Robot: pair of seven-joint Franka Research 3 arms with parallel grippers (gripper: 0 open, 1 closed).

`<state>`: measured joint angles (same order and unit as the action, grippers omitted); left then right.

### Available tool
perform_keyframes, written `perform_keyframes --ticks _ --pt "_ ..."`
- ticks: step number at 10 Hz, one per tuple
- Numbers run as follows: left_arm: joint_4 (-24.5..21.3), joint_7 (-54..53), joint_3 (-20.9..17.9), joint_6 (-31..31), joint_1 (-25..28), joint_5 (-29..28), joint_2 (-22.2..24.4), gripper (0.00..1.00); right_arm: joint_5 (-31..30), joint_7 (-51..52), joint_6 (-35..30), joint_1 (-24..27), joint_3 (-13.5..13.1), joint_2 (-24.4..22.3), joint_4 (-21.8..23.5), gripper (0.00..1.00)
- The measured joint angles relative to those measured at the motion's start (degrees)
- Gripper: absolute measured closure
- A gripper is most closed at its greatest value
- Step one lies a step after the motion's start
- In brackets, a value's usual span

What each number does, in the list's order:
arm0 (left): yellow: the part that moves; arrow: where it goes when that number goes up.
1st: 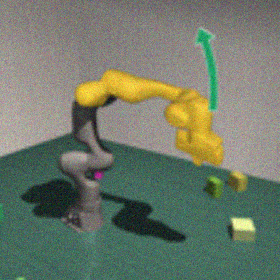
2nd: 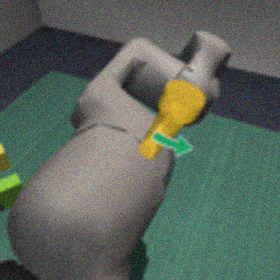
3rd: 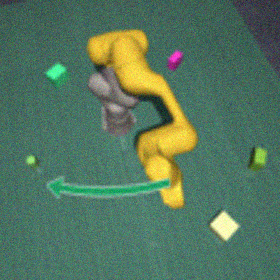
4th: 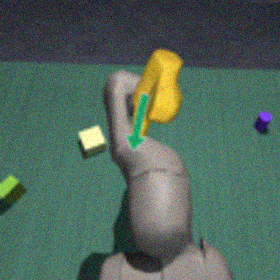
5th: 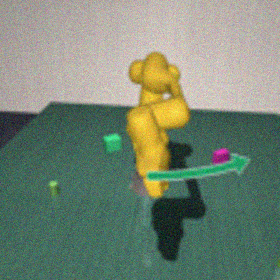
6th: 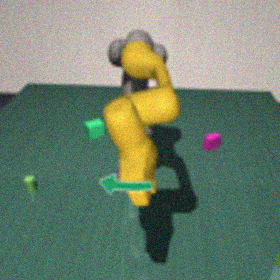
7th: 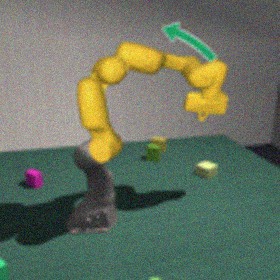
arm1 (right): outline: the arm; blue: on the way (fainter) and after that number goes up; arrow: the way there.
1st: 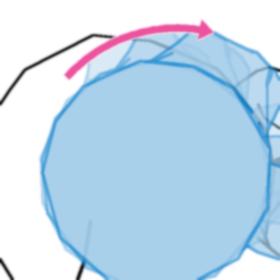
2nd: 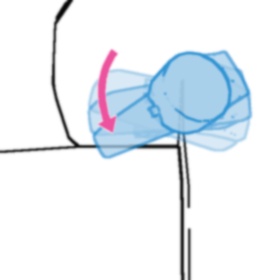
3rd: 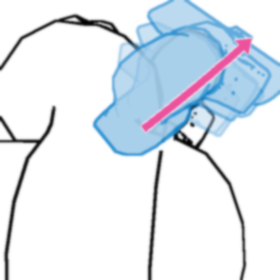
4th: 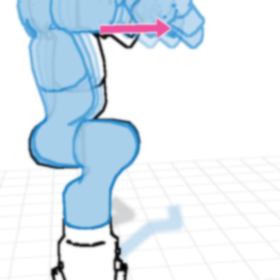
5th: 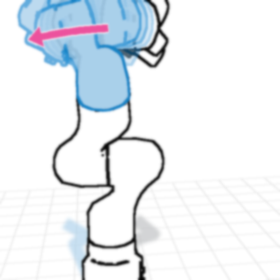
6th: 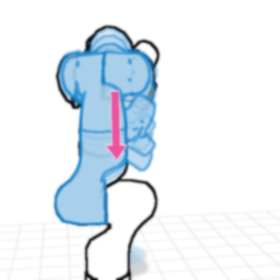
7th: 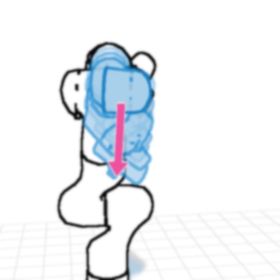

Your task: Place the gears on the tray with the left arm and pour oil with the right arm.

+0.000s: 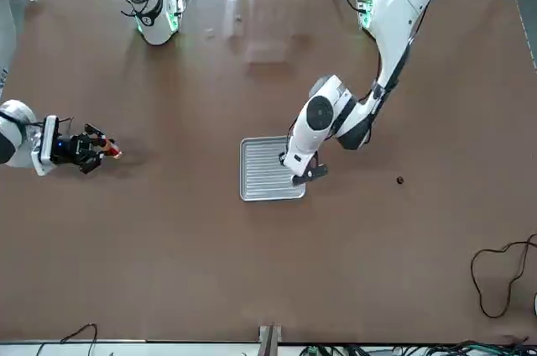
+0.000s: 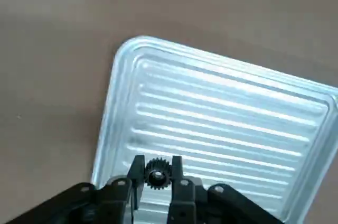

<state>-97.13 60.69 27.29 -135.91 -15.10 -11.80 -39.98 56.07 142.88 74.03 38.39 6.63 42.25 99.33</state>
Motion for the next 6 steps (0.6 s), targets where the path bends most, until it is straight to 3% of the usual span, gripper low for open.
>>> perform_keyframes --ticks 2,4,6 --pt "0.11 0.19 -1.75 0.01 -1.88 -0.01 -0.64 0.75 0.00 -3.24 -0.13 -0.82 0.07 -2.79 -0.03 0.69" --pt "0.50 2.15 -8.33 -0.08 -9.05 -0.01 -1.36 0.75 0.67 -4.68 -0.18 -2.00 0.16 -3.71 0.03 0.69" --pt "3.03 5.40 -10.88 -0.14 -14.03 -0.01 -2.71 0.75 1.59 -6.72 -0.18 -3.21 0.21 -3.85 0.11 0.69"
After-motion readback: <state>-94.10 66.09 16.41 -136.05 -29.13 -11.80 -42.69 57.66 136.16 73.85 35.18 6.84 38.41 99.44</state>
